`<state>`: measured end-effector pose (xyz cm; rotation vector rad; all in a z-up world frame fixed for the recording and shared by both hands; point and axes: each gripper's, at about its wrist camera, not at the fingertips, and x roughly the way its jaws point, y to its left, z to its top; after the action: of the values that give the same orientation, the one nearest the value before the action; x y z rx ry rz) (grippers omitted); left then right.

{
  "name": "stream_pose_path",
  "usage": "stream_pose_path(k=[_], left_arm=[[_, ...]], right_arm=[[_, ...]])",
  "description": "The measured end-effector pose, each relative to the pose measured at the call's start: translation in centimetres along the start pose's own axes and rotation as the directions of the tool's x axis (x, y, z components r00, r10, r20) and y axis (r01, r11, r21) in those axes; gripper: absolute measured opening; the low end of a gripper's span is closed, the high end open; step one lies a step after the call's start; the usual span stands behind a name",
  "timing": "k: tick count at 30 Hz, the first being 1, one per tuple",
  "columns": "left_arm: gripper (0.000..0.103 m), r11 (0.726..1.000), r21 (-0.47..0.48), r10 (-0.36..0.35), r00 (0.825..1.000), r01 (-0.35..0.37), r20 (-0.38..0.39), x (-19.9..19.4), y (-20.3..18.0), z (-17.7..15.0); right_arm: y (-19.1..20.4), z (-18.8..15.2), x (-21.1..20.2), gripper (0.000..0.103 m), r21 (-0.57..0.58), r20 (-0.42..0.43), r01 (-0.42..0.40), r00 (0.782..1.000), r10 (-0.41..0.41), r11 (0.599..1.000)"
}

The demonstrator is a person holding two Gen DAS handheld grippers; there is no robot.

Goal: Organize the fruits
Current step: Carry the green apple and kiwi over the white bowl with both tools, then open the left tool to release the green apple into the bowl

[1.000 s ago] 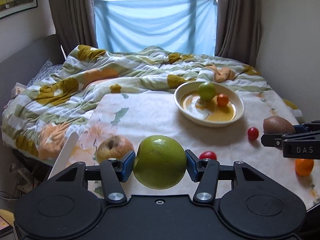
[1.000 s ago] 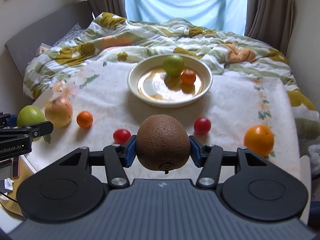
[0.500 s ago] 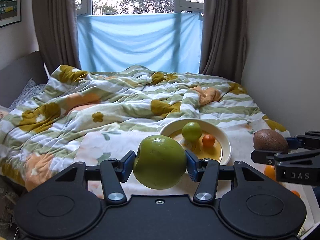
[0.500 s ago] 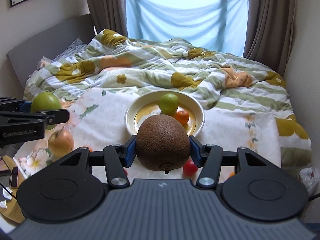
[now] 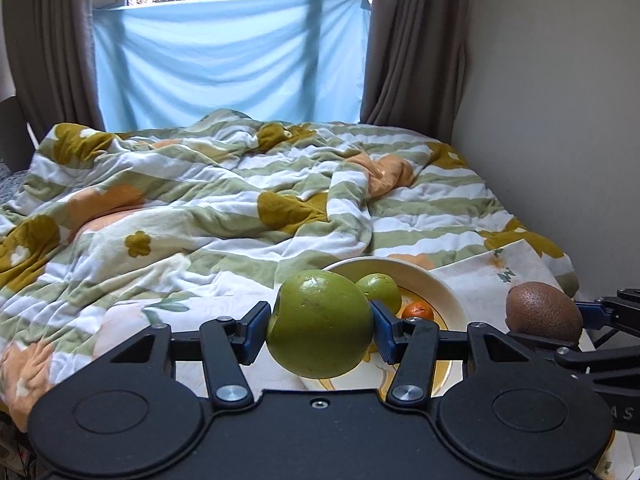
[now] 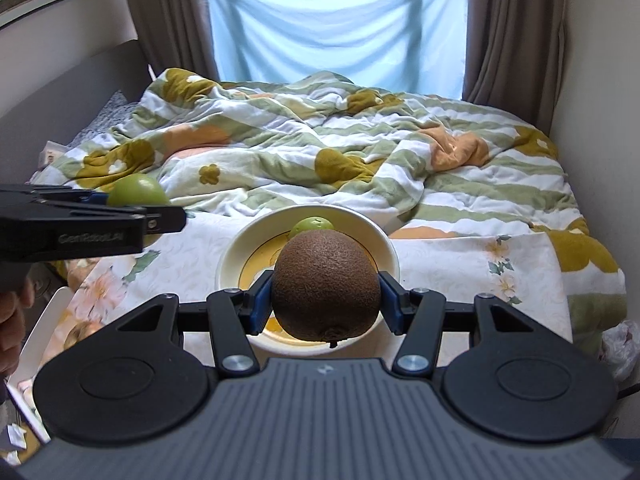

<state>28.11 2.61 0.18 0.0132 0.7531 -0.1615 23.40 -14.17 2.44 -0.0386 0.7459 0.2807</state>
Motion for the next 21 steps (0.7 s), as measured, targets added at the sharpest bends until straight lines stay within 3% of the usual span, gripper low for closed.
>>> stream_pose_path(k=[11, 21], left_arm=[[0.058, 0.989, 0.139, -0.039, 0.993, 0.054, -0.11, 8.3, -0.3, 0.5], [0.058, 0.946, 0.317, -0.02, 0.988, 0.069, -0.155, 12.0, -2.5, -0.8]], right_arm=[[-1.3, 0.5, 4.2, 0.069, 0.072, -0.061, 0.074, 0.996, -0.07, 0.995], [-3.3, 0.1, 6.0, 0.069, 0.135, -0.108, 0.144, 0.986, -0.13, 0.98]])
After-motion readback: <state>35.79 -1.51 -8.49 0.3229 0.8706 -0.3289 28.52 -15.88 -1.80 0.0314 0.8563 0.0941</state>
